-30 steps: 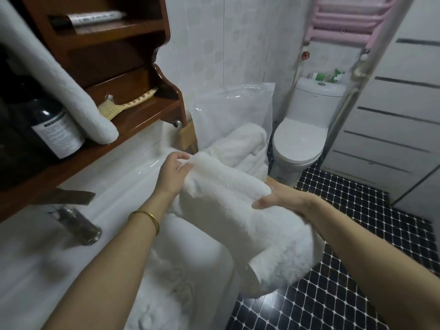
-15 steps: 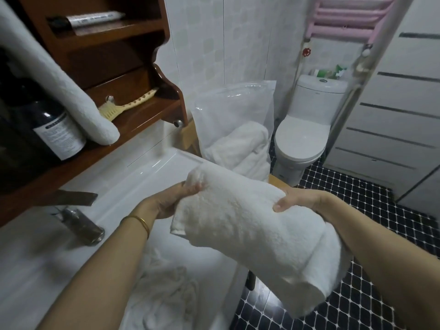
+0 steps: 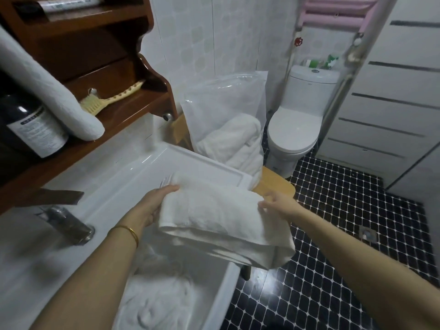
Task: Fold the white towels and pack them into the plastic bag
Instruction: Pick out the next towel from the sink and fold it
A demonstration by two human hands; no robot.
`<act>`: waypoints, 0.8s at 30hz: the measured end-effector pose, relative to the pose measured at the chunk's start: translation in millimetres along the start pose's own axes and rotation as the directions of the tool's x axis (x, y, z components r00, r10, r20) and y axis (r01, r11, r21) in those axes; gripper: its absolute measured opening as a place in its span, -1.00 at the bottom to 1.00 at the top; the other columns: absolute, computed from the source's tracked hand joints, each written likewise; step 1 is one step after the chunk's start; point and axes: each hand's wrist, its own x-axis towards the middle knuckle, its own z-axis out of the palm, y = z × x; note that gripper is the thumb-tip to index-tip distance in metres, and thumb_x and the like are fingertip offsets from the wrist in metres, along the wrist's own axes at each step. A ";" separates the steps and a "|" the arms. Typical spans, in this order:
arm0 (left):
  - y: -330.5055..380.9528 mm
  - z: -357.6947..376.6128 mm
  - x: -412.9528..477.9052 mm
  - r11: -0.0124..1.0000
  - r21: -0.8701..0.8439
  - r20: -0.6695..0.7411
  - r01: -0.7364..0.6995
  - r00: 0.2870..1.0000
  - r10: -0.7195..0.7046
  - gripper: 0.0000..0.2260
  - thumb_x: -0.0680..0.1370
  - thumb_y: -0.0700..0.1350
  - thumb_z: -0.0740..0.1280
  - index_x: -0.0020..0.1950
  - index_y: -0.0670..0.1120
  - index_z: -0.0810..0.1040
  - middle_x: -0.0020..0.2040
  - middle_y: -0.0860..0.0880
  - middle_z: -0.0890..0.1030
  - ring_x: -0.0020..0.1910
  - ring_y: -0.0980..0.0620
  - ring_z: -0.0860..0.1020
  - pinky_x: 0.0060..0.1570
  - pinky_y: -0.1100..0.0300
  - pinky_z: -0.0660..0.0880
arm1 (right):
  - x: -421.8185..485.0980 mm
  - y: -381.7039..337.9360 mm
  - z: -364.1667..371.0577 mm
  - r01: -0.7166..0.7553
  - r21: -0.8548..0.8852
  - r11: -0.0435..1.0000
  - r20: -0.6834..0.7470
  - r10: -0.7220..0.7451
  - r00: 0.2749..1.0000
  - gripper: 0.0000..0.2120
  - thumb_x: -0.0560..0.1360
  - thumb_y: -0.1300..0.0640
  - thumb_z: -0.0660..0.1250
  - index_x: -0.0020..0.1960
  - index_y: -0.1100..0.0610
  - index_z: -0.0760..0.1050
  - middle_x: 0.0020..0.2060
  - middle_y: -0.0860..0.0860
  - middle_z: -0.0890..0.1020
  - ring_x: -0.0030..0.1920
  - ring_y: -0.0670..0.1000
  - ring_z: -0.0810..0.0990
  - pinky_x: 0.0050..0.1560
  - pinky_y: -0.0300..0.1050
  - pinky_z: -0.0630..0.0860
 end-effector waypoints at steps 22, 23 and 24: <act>-1.1 -7.3 -10.2 0.983 0.054 0.003 0.176 0.984 -0.177 -0.57 0.36 -0.02 0.52 0.15 -0.17 0.58 -0.02 -0.13 0.69 -0.01 -0.09 0.64 -0.05 0.06 0.56 | -30.7 41.1 43.2 -0.522 0.820 0.234 0.475 0.232 0.849 -0.57 0.23 0.03 0.53 0.02 0.21 0.57 -0.20 0.18 0.70 -0.26 0.17 0.69 -0.33 0.06 0.60; 3.1 -5.8 -11.3 0.984 0.031 -0.003 0.173 0.985 -0.173 -0.59 0.37 -0.03 0.52 0.14 -0.17 0.58 -0.04 -0.13 0.70 -0.03 -0.09 0.65 -0.07 0.06 0.57 | -29.3 36.7 37.3 -0.514 0.828 0.226 0.462 0.246 0.852 -0.54 0.22 0.06 0.53 0.05 0.22 0.55 -0.22 0.18 0.70 -0.27 0.17 0.69 -0.33 0.05 0.60; 8.0 -2.9 -12.6 0.986 0.009 -0.008 0.166 0.986 -0.166 -0.61 0.38 -0.03 0.52 0.14 -0.17 0.58 -0.06 -0.13 0.70 -0.06 -0.08 0.65 -0.10 0.06 0.57 | -27.3 31.7 30.4 -0.500 0.837 0.223 0.444 0.258 0.858 -0.50 0.20 0.09 0.53 0.09 0.23 0.54 -0.22 0.18 0.69 -0.26 0.17 0.68 -0.33 0.04 0.61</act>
